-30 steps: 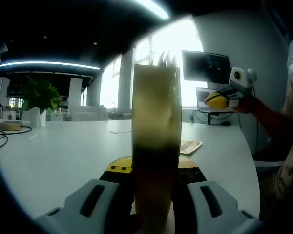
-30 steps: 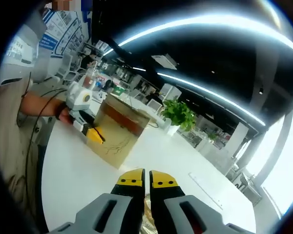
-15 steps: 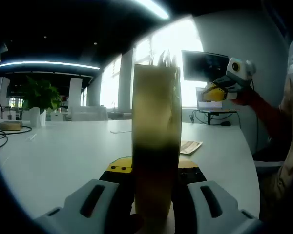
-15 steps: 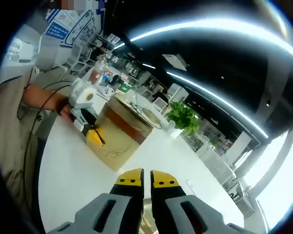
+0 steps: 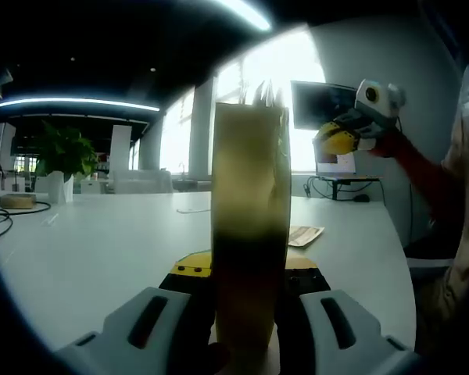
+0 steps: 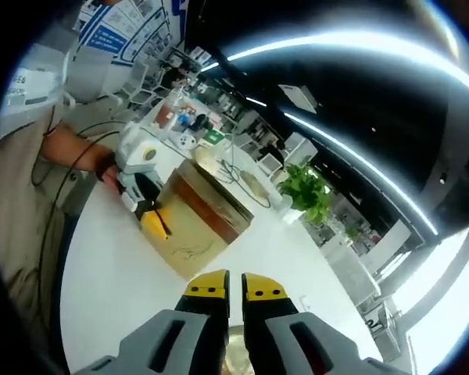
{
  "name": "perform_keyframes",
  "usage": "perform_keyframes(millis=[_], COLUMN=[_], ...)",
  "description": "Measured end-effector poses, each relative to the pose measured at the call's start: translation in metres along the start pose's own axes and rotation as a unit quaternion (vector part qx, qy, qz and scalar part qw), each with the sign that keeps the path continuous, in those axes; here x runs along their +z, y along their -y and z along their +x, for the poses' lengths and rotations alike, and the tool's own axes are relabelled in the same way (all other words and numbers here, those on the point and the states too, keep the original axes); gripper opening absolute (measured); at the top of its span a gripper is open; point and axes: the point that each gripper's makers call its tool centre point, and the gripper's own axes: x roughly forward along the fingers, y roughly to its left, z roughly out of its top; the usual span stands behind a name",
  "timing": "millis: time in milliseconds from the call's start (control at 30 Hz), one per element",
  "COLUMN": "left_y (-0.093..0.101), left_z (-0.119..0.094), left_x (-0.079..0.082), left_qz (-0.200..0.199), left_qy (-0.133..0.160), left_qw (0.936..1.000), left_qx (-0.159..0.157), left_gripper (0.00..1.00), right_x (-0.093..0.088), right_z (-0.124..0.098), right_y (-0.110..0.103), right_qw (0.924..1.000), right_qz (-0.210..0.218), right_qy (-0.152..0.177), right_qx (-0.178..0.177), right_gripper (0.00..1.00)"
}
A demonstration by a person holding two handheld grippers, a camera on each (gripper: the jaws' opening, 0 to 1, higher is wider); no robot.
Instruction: Extract single mask from mask box in order stack masks on table
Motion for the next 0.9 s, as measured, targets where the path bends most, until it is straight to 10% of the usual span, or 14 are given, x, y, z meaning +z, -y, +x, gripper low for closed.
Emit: perform_keyframes(millis=[900], left_y=[-0.001], left_z=[0.000], left_x=[-0.002], left_qz=[-0.002], left_qy=[-0.002], left_qw=[1.0000], left_qx=[0.000], left_gripper=[0.19], right_x=[0.029], right_z=[0.023], right_y=[-0.010], right_qw=[0.9968], right_qz=[-0.053], right_qy=[-0.014], right_qx=[0.057], right_gripper=[0.02])
